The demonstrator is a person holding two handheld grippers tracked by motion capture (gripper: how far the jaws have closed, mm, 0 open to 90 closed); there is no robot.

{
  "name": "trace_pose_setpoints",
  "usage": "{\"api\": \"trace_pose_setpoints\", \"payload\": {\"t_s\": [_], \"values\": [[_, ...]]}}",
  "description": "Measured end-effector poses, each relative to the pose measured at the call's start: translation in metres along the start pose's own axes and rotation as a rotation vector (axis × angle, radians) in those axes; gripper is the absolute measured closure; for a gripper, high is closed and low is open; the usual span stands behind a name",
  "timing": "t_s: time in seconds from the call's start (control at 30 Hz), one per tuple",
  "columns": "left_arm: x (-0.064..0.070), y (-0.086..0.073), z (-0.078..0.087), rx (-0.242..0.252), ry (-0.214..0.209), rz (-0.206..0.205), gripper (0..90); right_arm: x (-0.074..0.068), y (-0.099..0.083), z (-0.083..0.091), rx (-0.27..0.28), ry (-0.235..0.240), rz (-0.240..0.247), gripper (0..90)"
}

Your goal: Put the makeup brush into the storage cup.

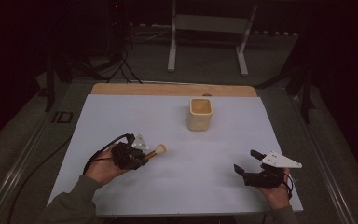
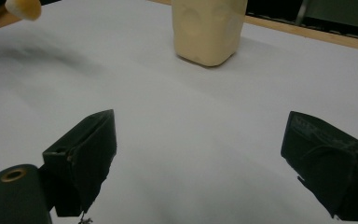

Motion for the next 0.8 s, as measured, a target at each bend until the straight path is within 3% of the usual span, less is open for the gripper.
{"api": "trace_pose_setpoints", "payload": {"t_s": [0.8], "values": [[-0.020,0.026,0.007,0.135,0.121,0.123,74.6,0.001,0.001,0.001,0.006,-0.004,-0.001,10.2]]}}
Point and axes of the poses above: each handheld gripper's, and its own axes: z roughly backward along the jaws, y roughly out of its top, x roughly to its right, the point moved 10 cm from there along -z, roughly forward along the jaws, and after that the axes turned 1 degree about -x, right-handed, at the moved point
